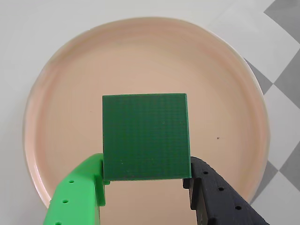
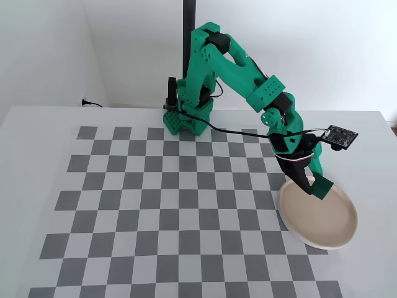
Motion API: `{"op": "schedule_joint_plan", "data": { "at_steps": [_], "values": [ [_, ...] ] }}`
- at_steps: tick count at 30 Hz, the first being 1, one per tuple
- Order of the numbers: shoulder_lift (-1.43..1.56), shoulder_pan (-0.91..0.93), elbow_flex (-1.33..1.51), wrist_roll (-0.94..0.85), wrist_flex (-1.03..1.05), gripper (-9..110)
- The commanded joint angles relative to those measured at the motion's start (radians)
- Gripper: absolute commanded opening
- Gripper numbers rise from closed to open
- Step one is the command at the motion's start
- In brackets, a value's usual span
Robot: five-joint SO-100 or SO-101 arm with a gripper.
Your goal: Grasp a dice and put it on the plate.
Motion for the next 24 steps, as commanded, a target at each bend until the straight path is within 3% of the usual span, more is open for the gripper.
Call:
{"op": "schedule_joint_plan", "data": {
  "at_steps": [1,7,12,24],
  "values": [
    [-0.037,-0.005,-0.164,0.011,-0.023,-4],
    [-0.118,0.003,-0.227,0.020,-0.032,-4],
    [-0.143,0.000,-0.242,0.034,-0.040,10],
    [-0.114,0.011,-0.241,0.046,-0.017,17]
  ]
}}
